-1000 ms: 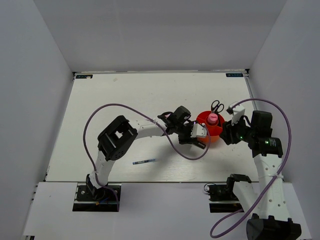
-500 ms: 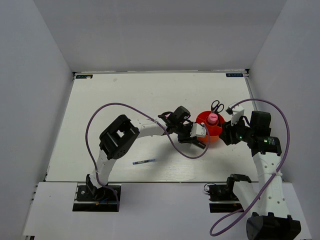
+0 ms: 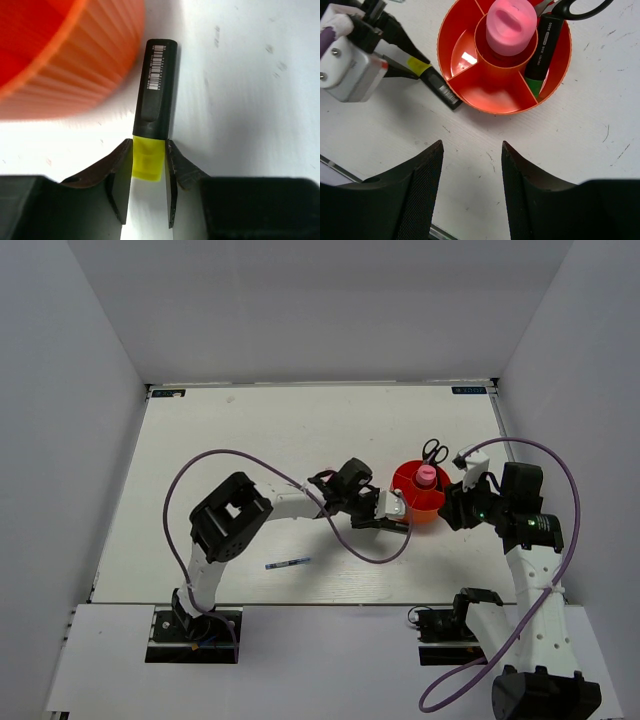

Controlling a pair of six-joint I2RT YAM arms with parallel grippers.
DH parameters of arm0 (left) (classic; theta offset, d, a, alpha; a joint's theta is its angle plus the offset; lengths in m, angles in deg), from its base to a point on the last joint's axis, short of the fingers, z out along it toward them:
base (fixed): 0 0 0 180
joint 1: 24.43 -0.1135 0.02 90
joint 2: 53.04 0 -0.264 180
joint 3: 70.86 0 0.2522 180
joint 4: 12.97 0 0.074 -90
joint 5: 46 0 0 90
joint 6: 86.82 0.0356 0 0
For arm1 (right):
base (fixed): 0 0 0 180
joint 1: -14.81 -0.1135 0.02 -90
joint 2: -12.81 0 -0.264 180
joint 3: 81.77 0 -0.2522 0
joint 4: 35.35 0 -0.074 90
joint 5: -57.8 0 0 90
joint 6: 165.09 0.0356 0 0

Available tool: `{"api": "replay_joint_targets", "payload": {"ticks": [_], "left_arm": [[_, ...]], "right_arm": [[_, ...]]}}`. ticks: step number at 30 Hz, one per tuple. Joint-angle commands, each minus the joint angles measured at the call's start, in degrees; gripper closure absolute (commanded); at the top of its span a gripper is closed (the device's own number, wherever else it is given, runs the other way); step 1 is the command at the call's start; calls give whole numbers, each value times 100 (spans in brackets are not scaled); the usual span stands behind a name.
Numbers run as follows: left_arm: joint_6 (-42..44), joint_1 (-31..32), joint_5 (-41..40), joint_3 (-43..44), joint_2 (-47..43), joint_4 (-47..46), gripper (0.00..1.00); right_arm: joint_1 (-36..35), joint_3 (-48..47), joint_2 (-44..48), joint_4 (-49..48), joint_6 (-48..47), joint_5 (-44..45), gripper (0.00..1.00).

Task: Sort the stationery into containers
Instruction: Move the pen to the center of the board.

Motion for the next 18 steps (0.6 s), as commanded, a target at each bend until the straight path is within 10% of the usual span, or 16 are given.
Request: {"api": "replay_joint_targets", "payload": {"ticks": [1,12,18], "left_arm": [[-139,44,-104,-632,-408,238,63],[-280,80,-675,-2101,-1471,185,63],[-324,194,-859,-2024,-1701,264,35]], "right_arm": [[10,-96,120,-92,95,-135,46],[19,-44,314,-48,183,-329,46],[19,-26,393,-21,192,-373,46]]}}
